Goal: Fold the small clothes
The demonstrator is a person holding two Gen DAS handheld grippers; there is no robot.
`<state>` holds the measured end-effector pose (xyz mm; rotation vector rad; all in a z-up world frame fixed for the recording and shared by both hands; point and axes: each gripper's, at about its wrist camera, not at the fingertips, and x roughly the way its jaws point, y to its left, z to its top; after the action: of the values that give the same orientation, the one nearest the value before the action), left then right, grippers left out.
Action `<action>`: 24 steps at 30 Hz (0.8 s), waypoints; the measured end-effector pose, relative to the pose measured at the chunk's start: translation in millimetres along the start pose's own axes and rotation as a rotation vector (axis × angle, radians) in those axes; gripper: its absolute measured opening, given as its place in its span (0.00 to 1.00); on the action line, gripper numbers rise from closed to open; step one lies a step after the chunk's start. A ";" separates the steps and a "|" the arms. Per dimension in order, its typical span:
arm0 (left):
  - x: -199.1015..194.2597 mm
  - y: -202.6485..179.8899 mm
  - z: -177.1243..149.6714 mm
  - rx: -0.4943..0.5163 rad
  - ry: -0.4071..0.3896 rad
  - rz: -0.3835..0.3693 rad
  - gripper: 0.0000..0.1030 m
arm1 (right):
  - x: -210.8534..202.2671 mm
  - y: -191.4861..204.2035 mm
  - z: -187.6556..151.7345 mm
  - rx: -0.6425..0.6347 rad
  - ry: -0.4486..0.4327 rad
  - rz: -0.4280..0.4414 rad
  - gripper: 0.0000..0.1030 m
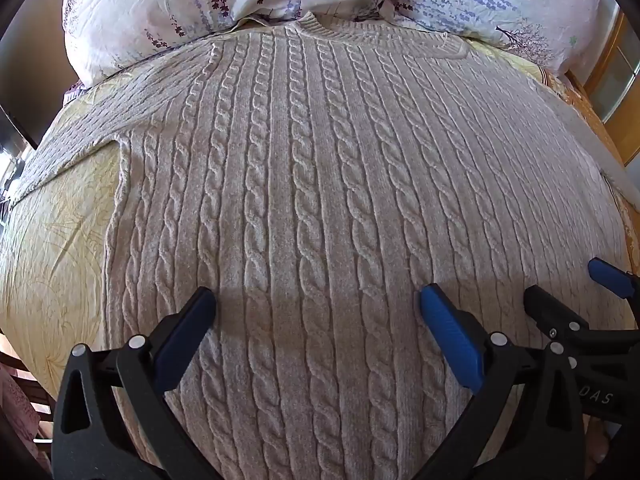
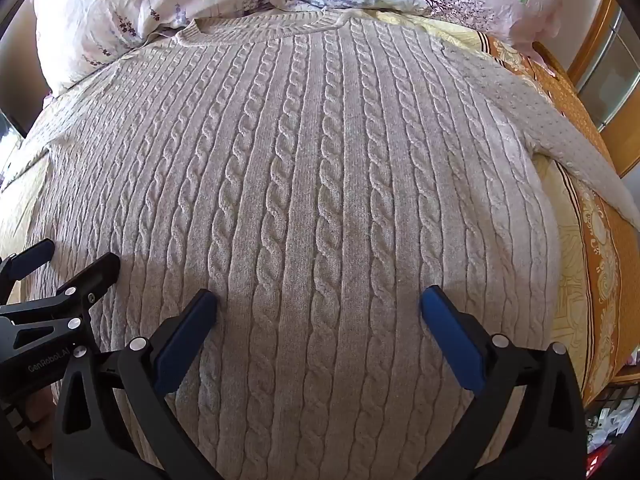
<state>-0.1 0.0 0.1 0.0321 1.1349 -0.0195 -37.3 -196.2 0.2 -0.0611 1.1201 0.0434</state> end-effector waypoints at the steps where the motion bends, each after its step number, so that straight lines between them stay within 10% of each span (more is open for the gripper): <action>1: 0.0 0.0 0.0 0.000 0.001 0.000 0.98 | 0.0 0.0 -0.1 0.000 0.000 0.000 0.99; 24: -0.2 0.0 0.3 0.001 -0.004 0.001 0.98 | -0.4 -0.2 -0.1 -0.001 0.002 0.000 0.99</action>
<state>0.1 0.0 0.4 0.0334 1.1307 -0.0196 -37.6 -196.4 0.6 -0.0617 1.1223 0.0436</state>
